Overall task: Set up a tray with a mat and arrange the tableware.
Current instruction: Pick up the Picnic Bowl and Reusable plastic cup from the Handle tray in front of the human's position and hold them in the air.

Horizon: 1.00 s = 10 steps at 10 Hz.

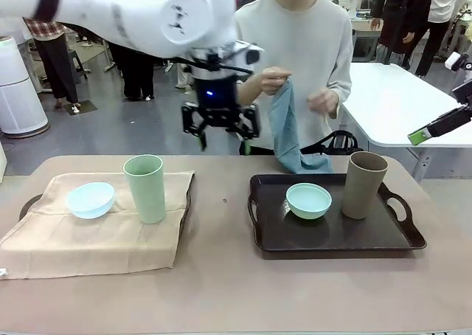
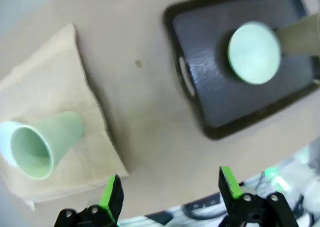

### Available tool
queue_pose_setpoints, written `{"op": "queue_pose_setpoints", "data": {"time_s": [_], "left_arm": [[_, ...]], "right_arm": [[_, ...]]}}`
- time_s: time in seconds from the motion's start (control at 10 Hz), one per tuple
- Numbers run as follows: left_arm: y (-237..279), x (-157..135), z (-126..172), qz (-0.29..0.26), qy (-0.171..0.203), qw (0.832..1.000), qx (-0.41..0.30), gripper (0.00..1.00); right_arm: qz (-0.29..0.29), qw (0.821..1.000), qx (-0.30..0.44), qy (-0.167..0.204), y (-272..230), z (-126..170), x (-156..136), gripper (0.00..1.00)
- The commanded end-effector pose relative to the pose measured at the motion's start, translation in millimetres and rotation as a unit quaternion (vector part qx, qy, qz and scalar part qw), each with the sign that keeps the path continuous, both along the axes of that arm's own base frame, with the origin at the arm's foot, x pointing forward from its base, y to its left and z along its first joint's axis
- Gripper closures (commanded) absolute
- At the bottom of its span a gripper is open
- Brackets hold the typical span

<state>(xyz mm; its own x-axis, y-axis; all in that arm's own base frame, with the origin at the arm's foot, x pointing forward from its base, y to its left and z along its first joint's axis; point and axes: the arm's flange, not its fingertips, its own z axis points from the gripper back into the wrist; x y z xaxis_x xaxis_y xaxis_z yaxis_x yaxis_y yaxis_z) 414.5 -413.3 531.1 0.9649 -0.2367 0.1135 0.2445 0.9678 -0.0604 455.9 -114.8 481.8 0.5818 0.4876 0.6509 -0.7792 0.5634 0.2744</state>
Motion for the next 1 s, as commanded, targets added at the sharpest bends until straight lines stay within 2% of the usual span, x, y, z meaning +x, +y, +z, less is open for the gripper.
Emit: {"op": "queue_pose_setpoints", "data": {"time_s": [0.0, 0.2, 0.3, 0.4, 0.5, 0.6, 0.9], "left_arm": [[-40, 18, -11, 0.042, -0.01, 0.999, 0.003, 0.0], [-81, 32, -31, 0.079, 0.006, 0.997, -0.009, 0.0], [-99, 49, -40, 0.097, 0.006, 0.995, -0.031, 0.0], [-106, 54, -39, 0.106, 0.003, 0.994, -0.04, 0.0], [-98, 50, -28, 0.095, -0.025, 0.994, -0.049, 0.0], [-90, 40, -51, 0.087, 0.019, 0.996, -0.03, 0.0], [-90, 40, -51, 0.087, 0.019, 0.996, -0.03, 0.0]], "right_arm": [[0.109, 0.994, 0.016, -0.013, -24, -11, 21, 0.0], [0.165, 0.986, 0.004, -0.02, -19, -29, 32, 0.0], [0.204, 0.979, -0.007, -0.031, -20, -39, 37, 0.0], [0.214, 0.976, -0.02, -0.027, -15, -48, 37, 0.0], [0.167, 0.986, 0.007, -0.024, -14, -36, 25, 0.0], [0.167, 0.986, 0.007, -0.024, -14, -36, 25, 0.0], [0.167, 0.986, 0.007, -0.024, -14, -36, 25, 0.0]]}}
